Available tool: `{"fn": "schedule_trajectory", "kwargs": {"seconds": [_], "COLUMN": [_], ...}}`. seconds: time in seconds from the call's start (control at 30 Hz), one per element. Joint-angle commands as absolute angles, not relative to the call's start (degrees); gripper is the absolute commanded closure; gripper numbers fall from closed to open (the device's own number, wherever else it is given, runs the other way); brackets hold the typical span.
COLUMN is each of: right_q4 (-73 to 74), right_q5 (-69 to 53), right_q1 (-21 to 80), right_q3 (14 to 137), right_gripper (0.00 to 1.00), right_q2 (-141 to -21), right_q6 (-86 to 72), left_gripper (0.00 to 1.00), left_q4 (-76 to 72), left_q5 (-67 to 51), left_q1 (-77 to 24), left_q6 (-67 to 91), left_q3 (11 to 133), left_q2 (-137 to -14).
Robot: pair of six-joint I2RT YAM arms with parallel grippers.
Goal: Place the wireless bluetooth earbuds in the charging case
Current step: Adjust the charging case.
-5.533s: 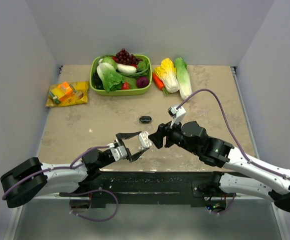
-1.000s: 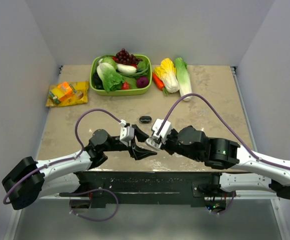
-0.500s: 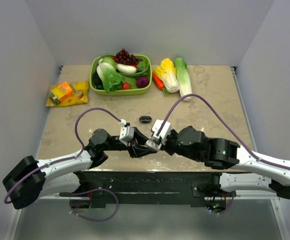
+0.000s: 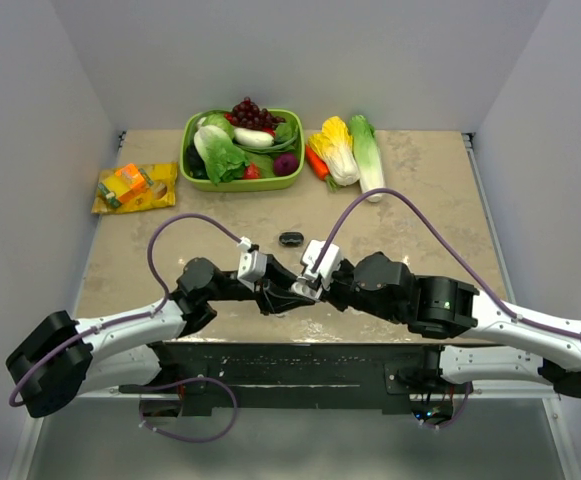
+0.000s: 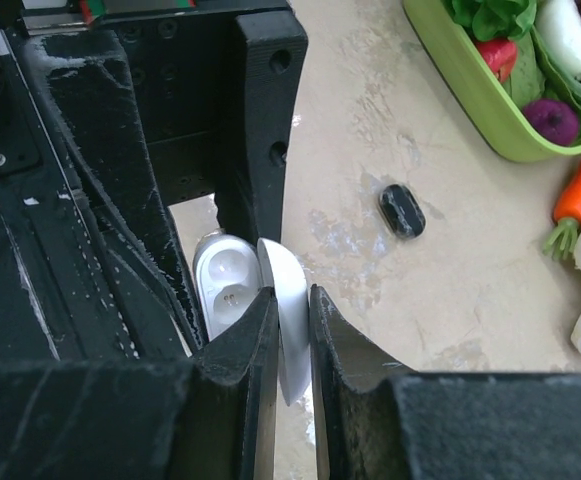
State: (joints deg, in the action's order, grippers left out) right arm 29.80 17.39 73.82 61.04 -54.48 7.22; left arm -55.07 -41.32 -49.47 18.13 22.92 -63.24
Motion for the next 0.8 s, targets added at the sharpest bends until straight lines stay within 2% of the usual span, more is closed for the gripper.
{"fn": "schedule_trajectory", "kwargs": {"seconds": [0.0,0.03,0.07,0.17,0.27,0.3,0.33,0.43,0.47,0.57,0.77], "right_q4": [28.4,28.4,28.5,28.2,27.2,26.7,25.4,23.9,23.3,21.2,16.0], "right_q5": [17.1,16.9,16.8,16.6,17.0,18.3,19.2,22.4,23.1,24.3,30.7], "right_q1": [73.9,73.9,74.0,74.0,73.9,74.0,74.0,73.4,72.6,70.6,65.4], "right_q3": [61.3,61.2,61.3,61.2,61.1,60.9,60.8,61.3,61.6,62.5,56.9], "right_gripper": [1.00,1.00,1.00,1.00,1.00,0.97,0.81,0.58,0.53,0.43,0.37], "right_q2": [-54.3,-54.3,-54.2,-54.2,-53.7,-53.0,-52.6,-51.5,-51.5,-50.2,-44.2], "right_q6": [7.2,7.2,7.3,6.9,4.8,3.0,2.2,-1.6,-2.5,-5.3,-13.3], "left_gripper": [0.73,0.76,0.85,0.98,1.00,1.00,1.00,1.00,1.00,1.00,1.00], "left_q4": [-59.4,-59.6,-60.5,-62.2,-64.3,-64.9,-65.6,-67.4,-68.5,-70.3,-73.5], "left_q5": [-42.4,-42.5,-42.5,-42.4,-42.1,-41.9,-41.7,-39.4,-38.7,-35.5,-22.9], "left_q1": [-49.5,-49.5,-49.5,-49.6,-49.5,-49.5,-49.5,-49.5,-49.5,-49.5,-49.7], "left_q6": [18.3,18.5,18.6,19.6,20.7,21.2,21.4,22.1,22.2,22.8,23.3], "left_q3": [23.4,23.2,23.0,22.4,21.5,20.8,20.5,18.4,17.8,15.4,6.3], "left_q2": [-63.8,-63.8,-63.9,-64.2,-64.2,-64.2,-64.1,-63.2,-62.9,-61.7,-54.4]}}
